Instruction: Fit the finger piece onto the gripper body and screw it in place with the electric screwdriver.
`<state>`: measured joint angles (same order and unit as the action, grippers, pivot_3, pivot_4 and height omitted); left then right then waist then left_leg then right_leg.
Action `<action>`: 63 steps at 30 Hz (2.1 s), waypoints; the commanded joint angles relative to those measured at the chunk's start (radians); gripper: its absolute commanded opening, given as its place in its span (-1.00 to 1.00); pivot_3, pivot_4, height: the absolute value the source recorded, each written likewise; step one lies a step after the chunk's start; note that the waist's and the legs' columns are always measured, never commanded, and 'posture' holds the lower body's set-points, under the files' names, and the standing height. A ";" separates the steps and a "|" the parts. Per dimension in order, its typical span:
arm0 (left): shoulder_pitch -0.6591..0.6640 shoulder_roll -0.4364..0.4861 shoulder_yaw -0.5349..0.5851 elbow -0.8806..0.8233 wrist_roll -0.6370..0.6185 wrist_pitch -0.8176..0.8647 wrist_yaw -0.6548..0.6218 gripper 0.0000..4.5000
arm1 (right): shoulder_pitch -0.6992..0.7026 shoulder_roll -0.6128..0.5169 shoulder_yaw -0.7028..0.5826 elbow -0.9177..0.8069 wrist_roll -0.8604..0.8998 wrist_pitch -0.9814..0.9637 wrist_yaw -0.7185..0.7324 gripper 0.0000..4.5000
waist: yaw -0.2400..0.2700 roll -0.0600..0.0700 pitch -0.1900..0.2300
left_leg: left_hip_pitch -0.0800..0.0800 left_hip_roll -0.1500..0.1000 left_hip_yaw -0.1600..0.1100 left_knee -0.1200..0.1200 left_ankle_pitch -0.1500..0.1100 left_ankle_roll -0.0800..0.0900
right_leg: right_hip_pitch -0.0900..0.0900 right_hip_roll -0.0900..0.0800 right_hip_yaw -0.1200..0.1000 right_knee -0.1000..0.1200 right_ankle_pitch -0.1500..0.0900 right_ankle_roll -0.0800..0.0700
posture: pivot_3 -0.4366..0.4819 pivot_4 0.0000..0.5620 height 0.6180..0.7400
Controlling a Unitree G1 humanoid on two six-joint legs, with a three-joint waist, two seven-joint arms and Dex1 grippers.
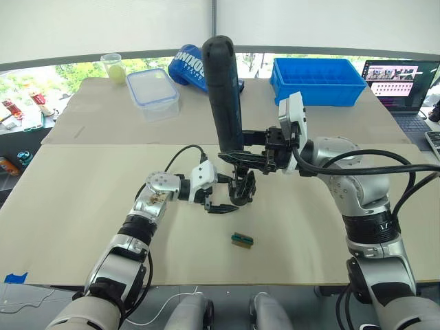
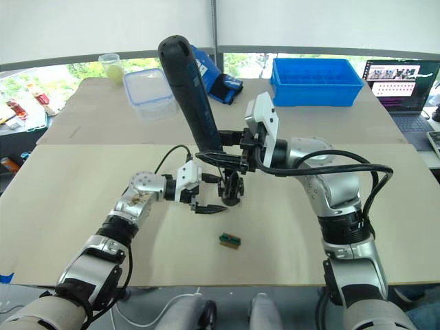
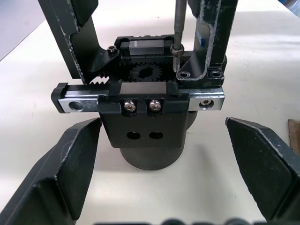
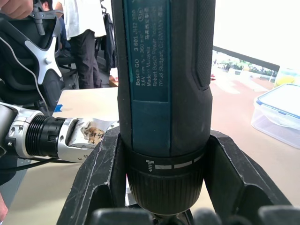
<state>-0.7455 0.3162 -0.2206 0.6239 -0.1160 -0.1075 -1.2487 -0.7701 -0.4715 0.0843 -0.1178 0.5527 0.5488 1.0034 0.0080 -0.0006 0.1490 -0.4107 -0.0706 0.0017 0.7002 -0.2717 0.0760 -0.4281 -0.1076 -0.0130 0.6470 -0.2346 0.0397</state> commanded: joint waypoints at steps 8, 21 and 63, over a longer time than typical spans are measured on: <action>-0.006 0.002 0.002 -0.026 0.002 -0.023 -0.003 1.00 | -0.013 -0.012 -0.038 -0.045 0.023 -0.011 0.001 -0.15 | 0.000 0.000 0.000 | 0.000 0.000 0.000 0.000 0.000 0.000 | 0.000 0.000 0.000 0.000 0.000 0.000 | -0.05 -0.47 1.00; -0.008 0.001 0.002 -0.024 0.003 -0.023 -0.001 1.00 | 0.005 -0.010 -0.039 -0.065 0.038 -0.003 -0.005 -0.15 | 0.000 0.000 0.000 | 0.000 0.000 0.000 0.000 0.000 0.000 | 0.000 0.000 0.000 0.000 0.000 0.000 | -0.05 -0.47 1.00; -0.014 0.001 0.004 -0.015 0.003 -0.028 0.001 1.00 | 0.014 -0.015 -0.032 -0.068 0.036 0.010 -0.017 -0.15 | 0.000 0.000 0.000 | 0.000 0.000 0.000 0.000 0.000 0.000 | 0.000 0.000 0.000 0.000 0.000 0.000 | -0.05 -0.47 1.00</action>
<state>-0.7455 0.3160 -0.2206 0.6241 -0.1154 -0.1097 -1.2472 -0.7412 -0.4821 0.0843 -0.1489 0.5717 0.5766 0.9823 0.0081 -0.0007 0.1490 -0.4106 -0.0706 0.0016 0.7003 -0.2717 0.0760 -0.4281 -0.1076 -0.0130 0.6470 -0.2346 0.0397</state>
